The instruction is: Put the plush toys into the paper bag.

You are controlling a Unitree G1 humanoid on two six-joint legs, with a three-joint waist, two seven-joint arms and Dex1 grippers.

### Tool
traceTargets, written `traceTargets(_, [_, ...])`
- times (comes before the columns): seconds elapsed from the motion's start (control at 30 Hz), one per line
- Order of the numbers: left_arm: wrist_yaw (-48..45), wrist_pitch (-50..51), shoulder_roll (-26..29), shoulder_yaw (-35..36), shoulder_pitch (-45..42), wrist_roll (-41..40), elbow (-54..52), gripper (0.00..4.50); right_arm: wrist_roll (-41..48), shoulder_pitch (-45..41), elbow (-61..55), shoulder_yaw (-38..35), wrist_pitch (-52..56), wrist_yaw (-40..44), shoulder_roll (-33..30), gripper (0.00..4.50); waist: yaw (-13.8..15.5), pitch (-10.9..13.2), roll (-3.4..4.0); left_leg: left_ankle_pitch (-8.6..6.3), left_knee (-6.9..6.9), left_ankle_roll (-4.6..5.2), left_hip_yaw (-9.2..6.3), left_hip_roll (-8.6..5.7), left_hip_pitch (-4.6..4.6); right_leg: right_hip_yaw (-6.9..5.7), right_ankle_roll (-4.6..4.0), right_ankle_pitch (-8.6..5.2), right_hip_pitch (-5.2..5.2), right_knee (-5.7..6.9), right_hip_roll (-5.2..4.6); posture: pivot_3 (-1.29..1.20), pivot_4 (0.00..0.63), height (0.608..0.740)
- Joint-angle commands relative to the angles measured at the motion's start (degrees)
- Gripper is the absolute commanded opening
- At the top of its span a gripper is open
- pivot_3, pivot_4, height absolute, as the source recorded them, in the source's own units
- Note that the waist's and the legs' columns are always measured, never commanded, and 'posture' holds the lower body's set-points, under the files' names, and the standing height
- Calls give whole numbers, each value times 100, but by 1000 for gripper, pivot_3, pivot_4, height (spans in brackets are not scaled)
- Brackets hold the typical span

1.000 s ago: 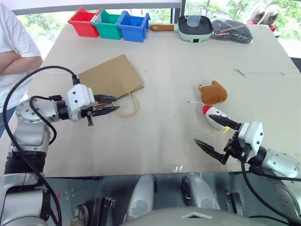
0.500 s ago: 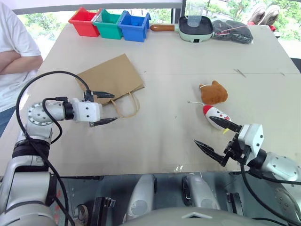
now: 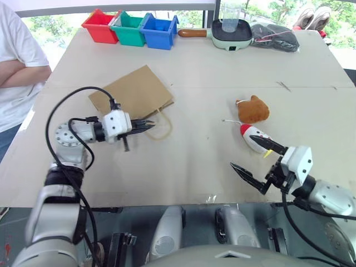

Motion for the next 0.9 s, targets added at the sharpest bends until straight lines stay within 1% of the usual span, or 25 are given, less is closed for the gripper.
traceTargets(0.03, [418,1743,-1,178,192,-999,-1660,0,37,-682,429,368,322,-50,178,3839,-27,-1,-2,0,1,0,1,-1,2,1,0,0,0,1,2,0,150,740])
traceTargets(0.07, [531,1973,-49,161,262,-1095,-2032,0,-64,-945,613,567,335,-38,269,3505,-48,-1,-1,0,1,0,0,0,4,2,0,0,0,3,4,0,150,740])
traceTargets(0.13, [784,2387,-186,139,383,-1290,-2719,0,-338,-1595,1209,954,316,-188,682,2564,-93,0,0,0,1,0,6,1,12,14,-1,0,0,14,5,0,150,740])
traceTargets(0.17, [899,2549,-263,118,448,-1365,-3043,0,-582,-1976,1684,1216,200,-226,931,2013,-107,0,1,0,1,0,7,0,14,12,-2,-1,-1,18,7,0,150,740])
traceTargets(0.2, [1000,2692,-332,116,495,-1426,-3291,0,-807,-2290,2123,1412,76,-269,1143,1534,-127,0,1,0,1,0,5,1,15,11,-3,-1,-2,21,9,0,150,740])
traceTargets(0.23, [1087,2808,-383,130,527,-1459,-3457,0,-944,-2502,2442,1527,-15,-280,1301,943,-136,0,2,0,1,-1,4,1,16,11,-6,-3,-2,24,11,0,150,740])
traceTargets(0.3, [1195,2996,-446,173,561,-1506,-3657,0,-973,-2792,2906,1630,-149,-200,1580,22,-118,1,2,0,1,-1,2,1,12,8,-8,-4,-6,26,13,0,150,740])
traceTargets(0.37, [1388,3064,-555,209,475,-1488,-3765,0,-1139,-3310,3854,1926,-353,-25,1972,22,-113,1,2,0,0,-1,-2,0,9,3,-7,-5,-7,23,11,0,150,740])
traceTargets(0.43, [1599,3099,-663,273,360,-1457,-3782,0,-1294,-3632,4579,2131,-497,88,2286,22,-140,1,2,1,0,-1,6,-2,8,9,-6,-4,-8,21,9,0,150,740])
traceTargets(0.5, [1791,3103,-773,332,287,-1395,-3791,0,-1444,-3770,5080,2266,-753,214,2512,22,-135,1,2,1,0,-2,4,-4,12,10,-7,-4,-9,27,10,0,150,740])
traceTargets(0.57, [2031,3148,-884,402,226,-1398,-3825,0,-1598,-3868,5492,2320,-987,143,2741,22,-127,1,3,1,-1,-2,-5,-3,12,2,-7,-4,-9,27,11,0,150,740])
traceTargets(0.7, [2687,3263,-1098,656,65,-1414,-3874,0,-2092,-4083,6393,2370,-1473,-397,3216,22,-138,1,2,1,-3,-3,-1,-7,6,5,-6,-4,-11,20,4,0,150,740])
traceTargets(0.77, [3035,3228,-1149,795,14,-1273,-3874,0,-2288,-4179,6840,2330,-1676,-705,3415,22,-148,0,1,3,-3,-5,-1,-7,14,9,-6,-4,-11,27,6,0,150,740])
traceTargets(0.87, [3606,3252,-1215,1076,-118,-1187,-3826,0,-2456,-4339,7334,2211,-1648,-1119,3677,22,-167,-1,1,6,-19,-11,1,-5,35,17,-7,-4,-5,33,10,0,150,740])
traceTargets(0.9, [3760,3307,-1226,1156,-147,-1202,-3823,0,-2640,-4402,7468,2226,-1686,-1380,3721,22,-166,-1,1,8,-24,-13,1,-5,44,22,-7,-4,-2,35,12,0,150,740])
